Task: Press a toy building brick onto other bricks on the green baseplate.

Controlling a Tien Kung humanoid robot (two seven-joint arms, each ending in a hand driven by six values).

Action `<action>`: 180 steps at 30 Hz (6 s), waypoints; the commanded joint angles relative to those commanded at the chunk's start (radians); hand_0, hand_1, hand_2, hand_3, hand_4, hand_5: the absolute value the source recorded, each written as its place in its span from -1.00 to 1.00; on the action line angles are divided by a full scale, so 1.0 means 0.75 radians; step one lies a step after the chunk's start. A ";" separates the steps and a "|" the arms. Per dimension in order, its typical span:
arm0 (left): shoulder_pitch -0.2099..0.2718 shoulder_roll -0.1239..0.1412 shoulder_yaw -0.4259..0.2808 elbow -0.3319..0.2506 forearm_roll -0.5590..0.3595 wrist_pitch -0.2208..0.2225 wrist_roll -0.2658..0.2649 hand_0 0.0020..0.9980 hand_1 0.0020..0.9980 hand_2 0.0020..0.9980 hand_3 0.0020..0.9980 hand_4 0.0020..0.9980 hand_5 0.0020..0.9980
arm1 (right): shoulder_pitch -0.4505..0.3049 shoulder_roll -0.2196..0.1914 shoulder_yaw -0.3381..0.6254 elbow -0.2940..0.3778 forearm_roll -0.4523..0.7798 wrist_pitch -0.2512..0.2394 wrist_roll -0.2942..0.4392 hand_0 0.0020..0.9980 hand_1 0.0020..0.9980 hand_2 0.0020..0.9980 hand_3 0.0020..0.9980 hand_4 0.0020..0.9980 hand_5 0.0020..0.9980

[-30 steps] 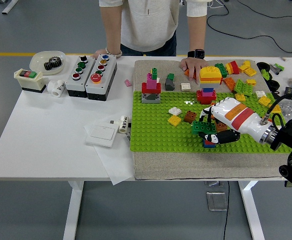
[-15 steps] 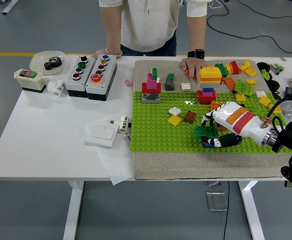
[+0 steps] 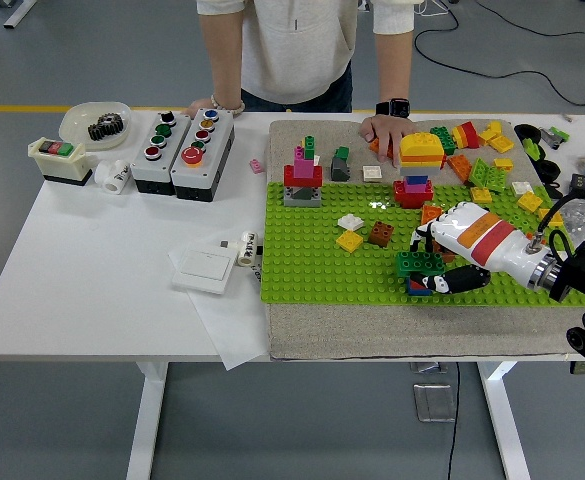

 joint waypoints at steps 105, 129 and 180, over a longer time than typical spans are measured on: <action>0.011 0.002 -0.040 0.001 0.080 -0.003 0.025 0.08 0.25 0.58 0.60 0.70 0.64 | -0.016 0.014 0.039 -0.026 0.007 0.063 0.044 -0.20 -0.17 -0.01 0.07 0.41 -0.33; 0.012 0.000 -0.049 0.002 0.088 -0.002 0.027 0.08 0.25 0.58 0.60 0.70 0.64 | -0.019 0.009 0.048 -0.019 0.012 0.070 0.047 -0.19 -0.12 0.04 0.12 0.50 -0.31; 0.011 0.001 -0.044 0.004 0.083 -0.003 0.024 0.06 0.25 0.57 0.60 0.70 0.63 | -0.052 -0.011 0.115 0.070 0.048 0.078 0.048 0.06 0.23 0.50 0.65 1.00 0.02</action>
